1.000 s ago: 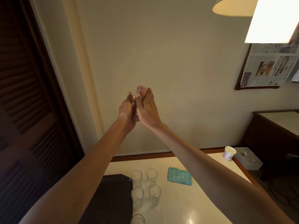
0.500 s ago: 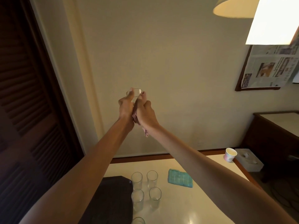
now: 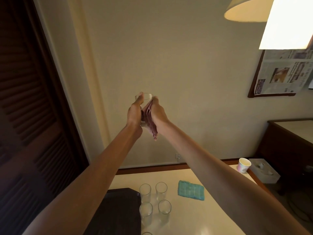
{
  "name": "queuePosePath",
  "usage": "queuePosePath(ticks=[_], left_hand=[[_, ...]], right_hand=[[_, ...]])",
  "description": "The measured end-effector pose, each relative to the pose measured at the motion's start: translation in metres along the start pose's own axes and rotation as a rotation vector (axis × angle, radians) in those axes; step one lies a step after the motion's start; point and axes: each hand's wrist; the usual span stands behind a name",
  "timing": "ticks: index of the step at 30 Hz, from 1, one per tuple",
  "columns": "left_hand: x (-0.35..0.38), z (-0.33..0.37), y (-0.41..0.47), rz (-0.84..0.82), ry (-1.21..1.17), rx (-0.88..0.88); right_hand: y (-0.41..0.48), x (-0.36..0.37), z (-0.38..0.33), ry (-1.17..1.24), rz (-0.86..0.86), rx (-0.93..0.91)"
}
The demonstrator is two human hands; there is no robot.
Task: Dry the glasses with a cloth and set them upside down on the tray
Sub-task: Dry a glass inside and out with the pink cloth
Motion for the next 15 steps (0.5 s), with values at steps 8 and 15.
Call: queuePosePath(ticks=[8, 15], left_hand=[[-0.012, 0.0, 0.009, -0.108, -0.134, -0.036], [-0.006, -0.004, 0.001, -0.132, -0.158, -0.029]], right_hand=[[-0.024, 0.006, 0.004, -0.441, 0.066, -0.583], [-0.002, -0.007, -0.024, -0.239, 0.031, -0.277]])
Point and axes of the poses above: each hand's wrist, its own y-axis towards the middle knuckle, its own x-axis out of the palm, z = x × y, and after that the axes turned 6 degrees about -x, right-handed
